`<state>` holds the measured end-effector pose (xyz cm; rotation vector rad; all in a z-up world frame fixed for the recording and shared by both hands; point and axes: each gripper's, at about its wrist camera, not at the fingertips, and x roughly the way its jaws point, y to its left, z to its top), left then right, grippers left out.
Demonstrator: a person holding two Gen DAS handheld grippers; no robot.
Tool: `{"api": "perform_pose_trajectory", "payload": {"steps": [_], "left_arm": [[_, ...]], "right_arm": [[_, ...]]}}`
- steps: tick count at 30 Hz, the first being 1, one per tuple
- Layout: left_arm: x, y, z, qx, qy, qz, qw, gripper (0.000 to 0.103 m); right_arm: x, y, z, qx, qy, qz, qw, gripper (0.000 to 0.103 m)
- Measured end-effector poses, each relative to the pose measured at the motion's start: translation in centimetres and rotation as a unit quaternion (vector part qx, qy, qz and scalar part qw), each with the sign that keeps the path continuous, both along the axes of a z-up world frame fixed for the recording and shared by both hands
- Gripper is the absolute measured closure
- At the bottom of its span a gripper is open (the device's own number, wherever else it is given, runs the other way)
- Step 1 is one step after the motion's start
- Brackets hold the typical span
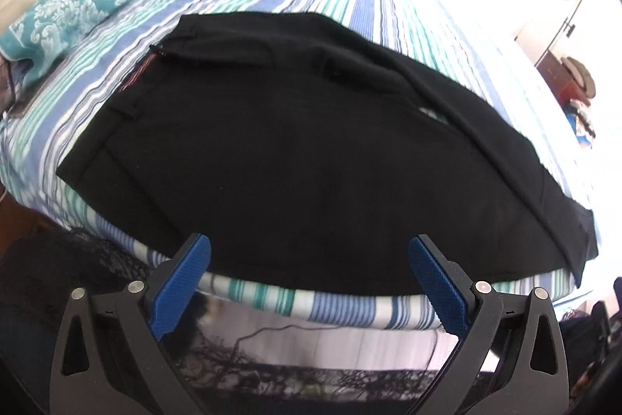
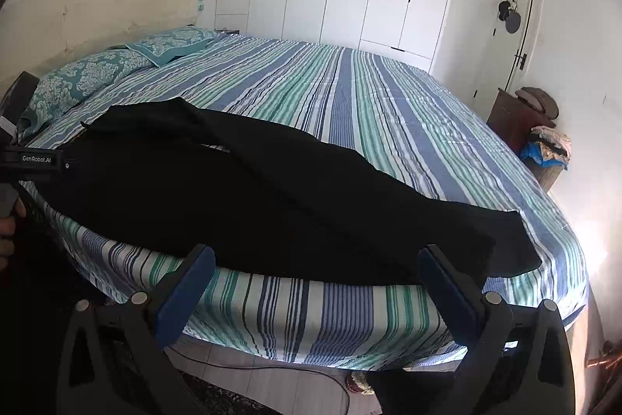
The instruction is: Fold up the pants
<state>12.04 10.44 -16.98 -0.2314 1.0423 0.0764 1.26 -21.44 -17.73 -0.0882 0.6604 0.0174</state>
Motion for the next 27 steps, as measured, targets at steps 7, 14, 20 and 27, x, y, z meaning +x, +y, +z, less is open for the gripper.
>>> {"api": "perform_pose_trajectory", "payload": {"steps": [7, 14, 20, 27], "left_arm": [[1.0, 0.9, 0.2, 0.005, -0.025, 0.009, 0.9996, 0.001], [1.9, 0.3, -1.8, -0.011, 0.005, -0.023, 0.9997, 0.001], [6.9, 0.4, 1.5, -0.043, -0.005, -0.043, 0.9981, 0.001], [24.9, 3.1, 3.1, -0.148, 0.044, -0.036, 0.9874, 0.001]], "right_arm": [[0.7, -2.3, -1.2, 0.082, 0.046, -0.027, 0.995, 0.000], [1.5, -4.5, -2.5, 0.129, 0.060, -0.042, 0.989, 0.000], [1.8, -6.9, -3.2, 0.195, 0.066, -0.064, 0.976, 0.000], [3.2, -8.2, -3.7, 0.235, 0.074, -0.074, 0.966, 0.000]]}}
